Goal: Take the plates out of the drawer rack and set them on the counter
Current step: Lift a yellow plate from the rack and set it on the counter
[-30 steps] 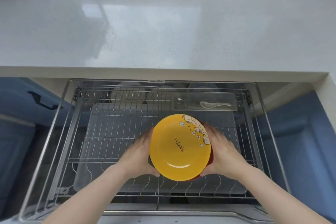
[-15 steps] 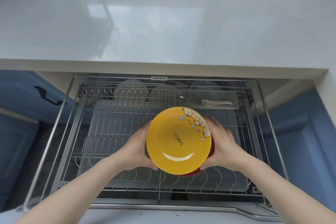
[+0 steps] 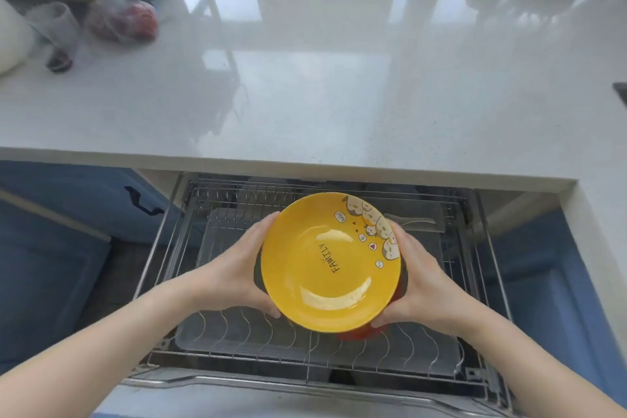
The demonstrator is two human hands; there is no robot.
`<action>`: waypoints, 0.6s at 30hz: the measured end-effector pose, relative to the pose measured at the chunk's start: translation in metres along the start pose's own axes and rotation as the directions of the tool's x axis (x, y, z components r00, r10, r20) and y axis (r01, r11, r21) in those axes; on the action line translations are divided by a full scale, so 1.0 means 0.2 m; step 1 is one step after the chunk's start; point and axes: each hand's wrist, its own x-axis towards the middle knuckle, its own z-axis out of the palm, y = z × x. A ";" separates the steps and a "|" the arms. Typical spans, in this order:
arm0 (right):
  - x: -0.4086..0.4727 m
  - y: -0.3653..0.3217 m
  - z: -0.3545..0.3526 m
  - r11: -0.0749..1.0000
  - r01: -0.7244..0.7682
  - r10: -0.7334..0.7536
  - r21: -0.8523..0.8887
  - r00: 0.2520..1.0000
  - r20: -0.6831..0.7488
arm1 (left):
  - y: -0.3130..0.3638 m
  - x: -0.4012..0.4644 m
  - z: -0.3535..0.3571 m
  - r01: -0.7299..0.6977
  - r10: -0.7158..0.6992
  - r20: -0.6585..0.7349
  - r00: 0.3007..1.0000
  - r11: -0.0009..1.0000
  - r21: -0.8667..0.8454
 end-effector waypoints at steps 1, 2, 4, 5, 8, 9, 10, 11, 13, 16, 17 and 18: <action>0.01 -0.05 -0.05 1.000 0.016 -0.016 -0.003 1.000 -0.006 | 0.04 -0.01 -0.05 -0.010 0.010 -0.016 1.000 1.000 -0.003; 0.02 -0.10 -0.10 0.999 0.031 -0.031 -0.009 0.999 -0.012 | 0.09 -0.02 -0.09 -0.023 0.022 -0.033 0.999 1.000 -0.005; 0.06 -0.18 -0.21 0.998 0.052 -0.052 -0.021 0.998 -0.019 | 0.18 -0.02 -0.19 -0.036 0.036 -0.068 0.997 0.999 -0.007; 0.09 -0.21 -0.27 0.998 0.058 -0.059 -0.027 0.998 -0.020 | 0.23 -0.01 -0.24 -0.040 0.039 -0.083 0.996 0.999 -0.007; 0.22 -0.28 -0.40 0.996 0.060 -0.060 -0.065 0.998 -0.012 | 0.32 0.06 -0.36 -0.031 0.033 -0.119 0.992 0.999 0.018; 0.27 -0.29 -0.44 0.994 0.061 -0.062 -0.086 0.998 -0.002 | 0.33 0.09 -0.39 -0.023 0.026 -0.128 0.991 0.999 0.027; 0.32 -0.30 -0.46 0.993 0.061 -0.060 -0.105 0.998 0.006 | 0.34 0.12 -0.43 -0.013 0.018 -0.135 0.991 0.999 0.034; 0.38 -0.30 -0.48 0.991 0.055 -0.054 -0.125 0.998 0.013 | 0.34 0.15 -0.46 0.001 0.004 -0.139 0.990 0.999 0.036; 0.49 -0.30 -0.51 0.986 0.039 -0.035 -0.159 0.999 0.026 | 0.32 0.21 -0.52 0.030 -0.025 -0.148 0.989 0.999 0.027; 0.64 -0.29 -0.52 0.980 0.043 -0.036 -0.194 0.999 0.039 | 0.28 0.29 -0.59 0.043 -0.041 -0.154 0.987 0.999 0.007; 0.68 -0.29 -0.52 0.975 0.053 -0.047 -0.215 0.998 0.035 | 0.26 0.32 -0.61 0.045 -0.044 -0.155 0.987 0.999 0.004; 0.73 -0.29 -0.52 0.969 0.063 -0.059 -0.239 0.998 0.024 | 0.24 0.34 -0.63 0.047 -0.046 -0.159 0.986 0.999 0.001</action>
